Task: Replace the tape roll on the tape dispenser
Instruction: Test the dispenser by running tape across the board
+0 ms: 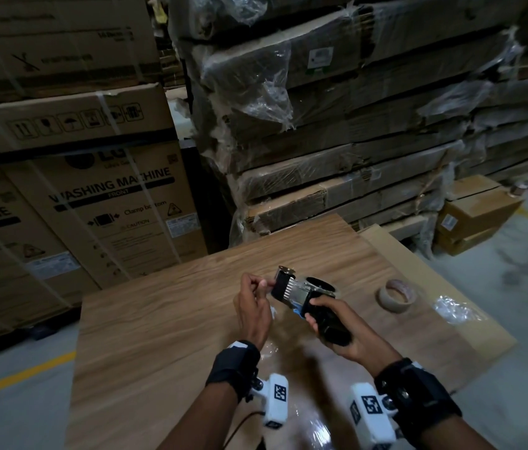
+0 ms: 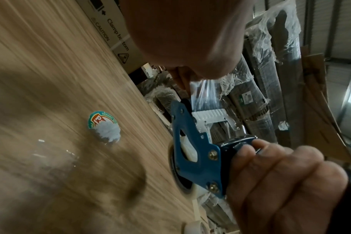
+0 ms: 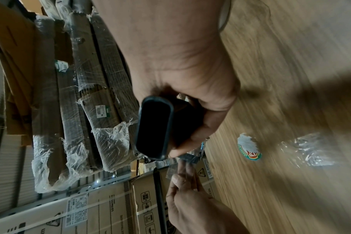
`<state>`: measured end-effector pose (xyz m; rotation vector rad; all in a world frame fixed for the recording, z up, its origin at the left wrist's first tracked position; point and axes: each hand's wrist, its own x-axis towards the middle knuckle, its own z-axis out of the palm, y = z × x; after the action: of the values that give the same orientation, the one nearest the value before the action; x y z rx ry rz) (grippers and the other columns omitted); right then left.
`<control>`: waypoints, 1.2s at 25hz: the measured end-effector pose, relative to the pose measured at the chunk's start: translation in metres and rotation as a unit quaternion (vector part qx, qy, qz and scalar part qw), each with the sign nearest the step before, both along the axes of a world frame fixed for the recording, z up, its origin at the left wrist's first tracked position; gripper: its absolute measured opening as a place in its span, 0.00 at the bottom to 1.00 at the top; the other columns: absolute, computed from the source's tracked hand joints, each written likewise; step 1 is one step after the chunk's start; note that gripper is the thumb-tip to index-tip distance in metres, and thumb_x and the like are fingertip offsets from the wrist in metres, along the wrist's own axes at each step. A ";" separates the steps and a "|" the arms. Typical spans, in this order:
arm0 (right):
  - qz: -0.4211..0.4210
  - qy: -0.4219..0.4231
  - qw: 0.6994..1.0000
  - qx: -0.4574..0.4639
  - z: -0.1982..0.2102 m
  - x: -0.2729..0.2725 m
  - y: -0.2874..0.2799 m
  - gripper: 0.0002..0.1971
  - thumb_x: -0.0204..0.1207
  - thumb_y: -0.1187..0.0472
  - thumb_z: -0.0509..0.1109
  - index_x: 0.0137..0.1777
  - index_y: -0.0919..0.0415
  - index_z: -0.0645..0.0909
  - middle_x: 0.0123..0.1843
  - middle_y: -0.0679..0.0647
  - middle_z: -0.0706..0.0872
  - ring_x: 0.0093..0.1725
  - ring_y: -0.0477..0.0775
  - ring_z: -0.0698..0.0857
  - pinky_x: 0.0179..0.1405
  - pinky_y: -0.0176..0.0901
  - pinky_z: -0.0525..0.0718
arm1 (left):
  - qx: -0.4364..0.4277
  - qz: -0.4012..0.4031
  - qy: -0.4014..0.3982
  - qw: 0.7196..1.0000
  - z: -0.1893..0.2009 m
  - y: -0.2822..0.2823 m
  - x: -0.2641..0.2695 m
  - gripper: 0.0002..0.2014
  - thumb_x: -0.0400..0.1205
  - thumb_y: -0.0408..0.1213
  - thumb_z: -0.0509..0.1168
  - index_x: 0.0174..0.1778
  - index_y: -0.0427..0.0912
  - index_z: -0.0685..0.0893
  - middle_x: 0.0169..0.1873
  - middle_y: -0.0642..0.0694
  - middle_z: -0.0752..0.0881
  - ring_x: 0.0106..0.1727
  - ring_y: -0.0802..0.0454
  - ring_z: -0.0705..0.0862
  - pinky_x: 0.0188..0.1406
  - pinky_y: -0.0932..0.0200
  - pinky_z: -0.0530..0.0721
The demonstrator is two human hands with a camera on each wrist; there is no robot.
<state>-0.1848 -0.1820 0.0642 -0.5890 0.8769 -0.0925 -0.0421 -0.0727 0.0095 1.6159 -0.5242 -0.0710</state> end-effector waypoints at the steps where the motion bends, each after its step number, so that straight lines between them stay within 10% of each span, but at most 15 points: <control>1: 0.000 0.000 1.000 0.006 0.000 -0.001 0.000 0.11 0.82 0.64 0.69 0.46 0.74 0.85 0.30 0.62 0.86 0.20 0.49 0.85 0.18 0.33 0.84 | 0.001 -0.010 -0.005 1.000 0.002 0.000 0.001 0.06 0.88 0.35 0.62 0.47 0.38 0.78 0.43 0.52 0.92 0.47 0.61 0.91 0.44 0.63 0.88; 6: 0.004 0.000 1.000 0.026 0.003 -0.002 0.000 0.12 0.81 0.64 0.70 0.47 0.76 0.85 0.30 0.62 0.85 0.19 0.50 0.85 0.19 0.34 0.86 | 0.028 -0.054 -0.002 0.998 0.006 0.000 0.018 0.06 0.87 0.33 0.63 0.46 0.36 0.80 0.41 0.50 0.92 0.43 0.63 0.91 0.41 0.73 0.85; 19: 0.043 0.043 0.998 -0.022 -0.001 -0.003 -0.005 0.10 0.81 0.65 0.70 0.43 0.73 0.84 0.30 0.63 0.86 0.18 0.50 0.84 0.17 0.34 0.85 | -0.003 -0.162 0.183 0.970 -0.019 0.017 0.052 0.08 0.84 0.24 0.64 0.40 0.37 0.82 0.40 0.31 0.90 0.40 0.43 0.90 0.45 0.53 0.88; 30: 0.078 0.038 0.994 -0.070 -0.011 0.011 0.010 0.06 0.79 0.65 0.74 0.44 0.69 0.85 0.33 0.60 0.84 0.24 0.49 0.84 0.22 0.34 0.85 | 0.022 -0.166 0.200 0.965 -0.030 0.029 0.074 0.11 0.80 0.18 0.68 0.45 0.38 0.87 0.34 0.42 0.91 0.36 0.50 0.90 0.41 0.60 0.91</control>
<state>-0.1741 -0.1723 0.0528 -0.7948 0.9007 0.0103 0.0318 -0.0436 -0.0209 1.4894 -0.4721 -0.6501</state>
